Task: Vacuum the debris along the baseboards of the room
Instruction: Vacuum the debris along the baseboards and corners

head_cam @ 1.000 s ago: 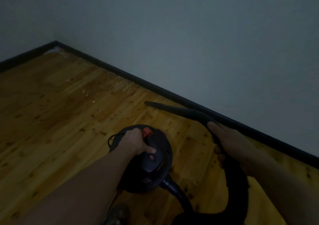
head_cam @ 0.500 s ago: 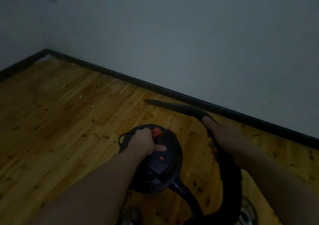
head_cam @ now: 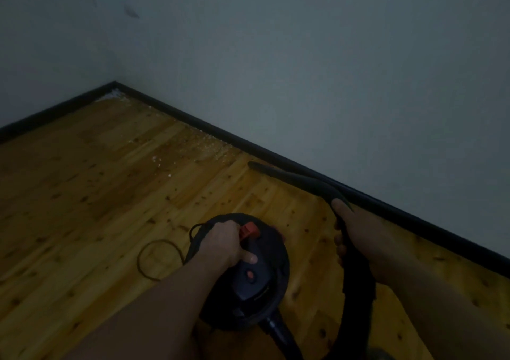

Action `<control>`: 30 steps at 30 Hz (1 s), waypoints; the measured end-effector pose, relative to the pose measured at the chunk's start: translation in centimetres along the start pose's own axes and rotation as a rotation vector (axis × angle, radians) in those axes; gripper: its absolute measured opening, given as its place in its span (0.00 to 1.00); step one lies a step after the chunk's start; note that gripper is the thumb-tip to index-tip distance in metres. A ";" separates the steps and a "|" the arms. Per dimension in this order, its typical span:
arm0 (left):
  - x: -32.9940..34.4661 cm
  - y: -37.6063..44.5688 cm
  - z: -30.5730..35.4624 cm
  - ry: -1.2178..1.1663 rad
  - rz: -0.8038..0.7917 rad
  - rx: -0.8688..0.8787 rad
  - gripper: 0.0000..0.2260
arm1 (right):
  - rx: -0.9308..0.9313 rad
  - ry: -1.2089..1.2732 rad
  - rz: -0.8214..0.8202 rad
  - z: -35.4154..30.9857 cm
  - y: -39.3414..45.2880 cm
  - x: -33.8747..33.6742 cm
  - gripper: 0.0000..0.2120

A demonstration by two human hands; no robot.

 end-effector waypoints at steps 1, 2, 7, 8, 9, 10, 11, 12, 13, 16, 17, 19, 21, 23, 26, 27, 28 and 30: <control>-0.3 0.1 -0.3 -0.006 0.007 0.001 0.23 | 0.001 0.006 -0.003 -0.3 0.4 0.3 0.24; -0.5 0.2 -0.5 -0.012 0.013 0.002 0.23 | 0.002 0.005 -0.010 -0.7 0.8 0.7 0.24; -1.5 1.1 -2.0 -0.026 0.031 0.000 0.22 | 0.002 -0.011 -0.047 -3.1 2.4 3.7 0.22; -1.6 1.3 -2.4 -0.033 0.031 -0.003 0.22 | 0.002 -0.016 -0.060 -3.5 2.6 4.5 0.22; -1.8 1.5 -2.9 -0.037 0.031 -0.007 0.22 | 0.003 -0.023 -0.069 -3.8 2.9 5.3 0.21; -1.9 1.7 -3.3 -0.039 0.031 -0.010 0.22 | 0.002 -0.027 -0.074 -4.1 3.1 5.9 0.21; -2.1 1.8 -3.6 -0.035 0.031 -0.010 0.22 | -0.002 -0.027 -0.076 -4.3 3.2 6.3 0.21; -2.3 1.8 -3.9 -0.031 0.031 -0.010 0.21 | -0.012 -0.027 -0.077 -4.6 3.5 6.6 0.21; -2.6 1.9 -4.2 -0.024 0.027 -0.012 0.21 | -0.018 -0.030 -0.074 -4.9 3.7 7.0 0.21; -3.3 2.5 -5.4 -0.025 0.021 -0.025 0.22 | -0.027 -0.030 -0.052 -5.5 4.4 7.8 0.21; -3.5 2.7 -5.7 -0.028 0.021 -0.030 0.23 | -0.024 -0.028 -0.044 -5.6 4.7 7.9 0.21; -4.0 3.1 -6.1 -0.031 0.030 -0.033 0.23 | -0.014 -0.037 -0.040 -5.7 5.0 8.0 0.21; -4.2 3.3 -6.2 -0.026 0.027 -0.032 0.24 | -0.013 -0.071 -0.034 -5.9 5.0 8.1 0.22; -4.1 3.4 -5.9 -0.016 0.010 -0.021 0.23 | -0.011 -0.088 -0.040 -5.9 4.8 8.0 0.23; -4.1 3.4 -5.7 -0.006 0.006 -0.010 0.23 | -0.019 -0.113 -0.057 -5.3 4.0 8.2 0.23; -4.0 3.4 -5.5 0.003 0.003 0.001 0.23 | -0.027 -0.121 -0.058 -4.9 3.5 8.2 0.24; -4.0 3.3 -5.3 0.009 0.006 0.007 0.23 | -0.033 -0.128 -0.057 -4.5 3.0 8.1 0.24; -4.1 2.9 -4.9 0.049 0.029 0.011 0.25 | -0.038 -0.154 -0.055 -3.4 2.0 8.1 0.23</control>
Point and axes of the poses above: each hand's wrist, its own y-axis towards the middle knuckle, its own x-axis out of the palm, z = x × y, the point moved 10 cm from there along y, towards the middle knuckle, and after that the axes turned 14 degrees about x, right-handed, at the moved point
